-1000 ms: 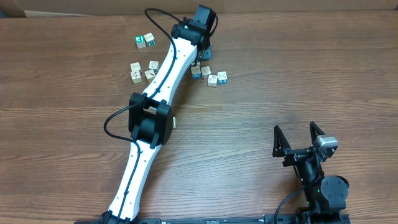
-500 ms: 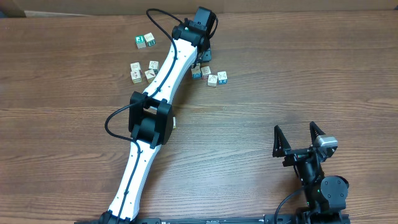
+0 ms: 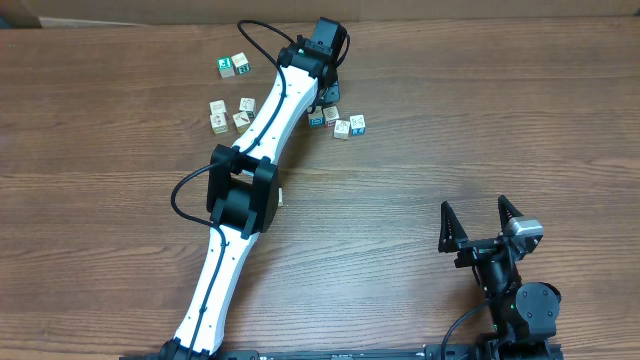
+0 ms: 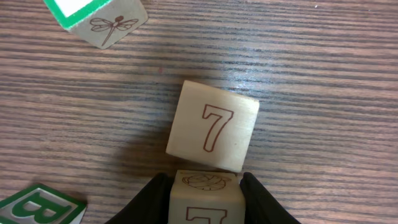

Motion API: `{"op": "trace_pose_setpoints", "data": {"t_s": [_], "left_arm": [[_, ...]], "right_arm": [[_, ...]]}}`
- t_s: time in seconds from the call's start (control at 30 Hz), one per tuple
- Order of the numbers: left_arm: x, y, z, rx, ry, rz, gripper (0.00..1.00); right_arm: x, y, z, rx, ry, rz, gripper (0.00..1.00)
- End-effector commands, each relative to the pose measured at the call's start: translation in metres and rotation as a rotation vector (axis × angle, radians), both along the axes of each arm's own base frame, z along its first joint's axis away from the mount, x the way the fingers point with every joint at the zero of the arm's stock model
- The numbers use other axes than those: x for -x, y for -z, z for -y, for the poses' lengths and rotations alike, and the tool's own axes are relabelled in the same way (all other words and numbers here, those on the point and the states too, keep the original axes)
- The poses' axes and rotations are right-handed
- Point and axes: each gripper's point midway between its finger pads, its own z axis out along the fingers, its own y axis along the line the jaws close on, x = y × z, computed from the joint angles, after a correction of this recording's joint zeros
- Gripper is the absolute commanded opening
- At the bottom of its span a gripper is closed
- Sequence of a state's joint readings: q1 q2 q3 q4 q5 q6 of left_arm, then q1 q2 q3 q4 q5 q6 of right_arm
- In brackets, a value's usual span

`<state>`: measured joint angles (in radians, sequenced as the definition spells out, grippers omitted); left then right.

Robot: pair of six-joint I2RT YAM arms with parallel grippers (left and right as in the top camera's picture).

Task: Form a horizontal line

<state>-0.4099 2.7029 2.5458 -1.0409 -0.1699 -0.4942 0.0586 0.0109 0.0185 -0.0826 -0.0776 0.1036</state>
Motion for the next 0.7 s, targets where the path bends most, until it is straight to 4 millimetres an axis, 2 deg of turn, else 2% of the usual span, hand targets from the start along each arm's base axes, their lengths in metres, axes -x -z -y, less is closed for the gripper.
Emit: {"op": "trace_pose_setpoints", "data": {"t_s": [0.0, 0.13, 0.27, 0.4, 0.5, 0.67], "left_arm": [[0.001, 0.007, -0.011, -0.034, -0.007, -0.019, 0.31], [0.003, -0.005, -0.012, -0.037, -0.007, -0.022, 0.29], [0.001, -0.031, -0.013, -0.031, -0.011, 0.005, 0.29], [-0.003, -0.073, -0.012, -0.01, -0.013, 0.066, 0.29], [-0.003, -0.113, -0.018, -0.014, -0.028, 0.132, 0.29], [0.013, -0.177, -0.03, -0.006, -0.046, 0.215, 0.27]], "right_arm": [[0.0, 0.002, 0.002, 0.004, 0.01, 0.003, 1.0], [0.0, 0.002, 0.002, 0.004, 0.01, 0.003, 1.0], [0.0, 0.002, 0.002, 0.004, 0.01, 0.003, 1.0], [0.0, 0.002, 0.002, 0.004, 0.01, 0.003, 1.0], [0.0, 0.002, 0.002, 0.004, 0.01, 0.003, 1.0], [0.0, 0.002, 0.002, 0.004, 0.01, 0.003, 1.0]]}}
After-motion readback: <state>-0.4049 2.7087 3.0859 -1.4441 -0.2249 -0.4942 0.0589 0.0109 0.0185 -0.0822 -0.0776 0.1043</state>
